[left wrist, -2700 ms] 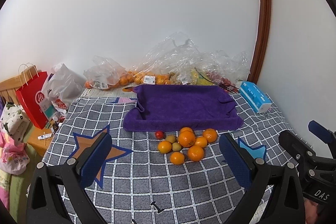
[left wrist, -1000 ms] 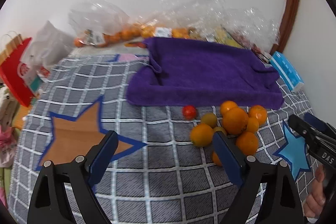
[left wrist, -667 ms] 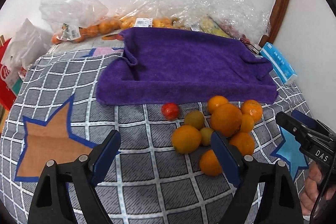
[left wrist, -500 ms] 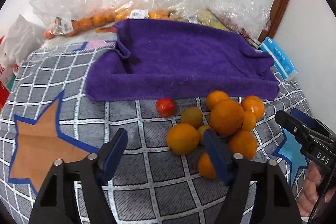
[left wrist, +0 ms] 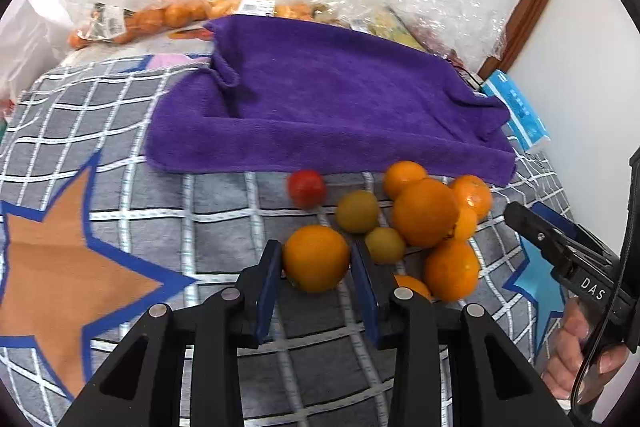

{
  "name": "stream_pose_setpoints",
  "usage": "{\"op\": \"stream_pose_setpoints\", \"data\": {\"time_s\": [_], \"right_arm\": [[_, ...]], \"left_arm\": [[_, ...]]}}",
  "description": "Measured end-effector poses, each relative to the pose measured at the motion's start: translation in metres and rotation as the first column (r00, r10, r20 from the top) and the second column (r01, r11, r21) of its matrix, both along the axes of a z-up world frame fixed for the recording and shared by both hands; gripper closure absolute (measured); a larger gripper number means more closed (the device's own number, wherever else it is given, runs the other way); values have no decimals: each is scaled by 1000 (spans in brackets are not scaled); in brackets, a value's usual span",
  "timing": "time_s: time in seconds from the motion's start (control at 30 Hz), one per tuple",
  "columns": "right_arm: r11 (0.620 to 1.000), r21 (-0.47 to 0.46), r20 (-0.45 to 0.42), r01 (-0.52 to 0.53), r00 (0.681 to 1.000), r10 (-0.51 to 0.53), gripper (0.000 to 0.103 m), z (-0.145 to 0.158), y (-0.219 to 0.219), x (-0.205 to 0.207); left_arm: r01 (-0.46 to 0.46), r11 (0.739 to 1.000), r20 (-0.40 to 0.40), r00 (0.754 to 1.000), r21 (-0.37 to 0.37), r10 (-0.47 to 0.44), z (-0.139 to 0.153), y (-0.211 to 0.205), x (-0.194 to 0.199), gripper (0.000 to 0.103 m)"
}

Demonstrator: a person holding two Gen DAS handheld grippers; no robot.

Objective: Organize fruits
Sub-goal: 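Move both tools toward the fruit pile and open the right gripper around an orange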

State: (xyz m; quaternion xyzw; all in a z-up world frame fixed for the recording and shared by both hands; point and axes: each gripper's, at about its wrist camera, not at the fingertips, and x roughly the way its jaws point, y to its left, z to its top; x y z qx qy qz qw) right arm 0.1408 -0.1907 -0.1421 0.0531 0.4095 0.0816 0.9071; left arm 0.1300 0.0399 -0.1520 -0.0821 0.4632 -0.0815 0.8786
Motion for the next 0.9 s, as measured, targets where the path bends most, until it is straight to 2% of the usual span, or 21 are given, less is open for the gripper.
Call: {"op": "stream_pose_setpoints", "data": {"time_s": [0.2,0.37,0.6,0.73,0.9], "right_arm": [[1000,1,-2,-4,1000,4,21,-2,-1,4],[1000,-7,-3,-18,1000,18,21,-5,1,7],[999,1,-41,-52,998,52,36,-15,9,19],[998,26,-51,-64,997,66,37,-16,13,26],[998,33,-59,-60,996,62,39,-17,18,36]], "left_arm": [[-7,1000,0,1000,30,7,-7,-1,6,69],[3,998,41,999,65,-5,-9,-5,7,70],[6,998,83,996,60,-11,-10,-4,6,70],[9,999,89,996,33,-12,-13,-2,6,70],[12,999,95,995,44,-17,-13,-4,6,70]]}}
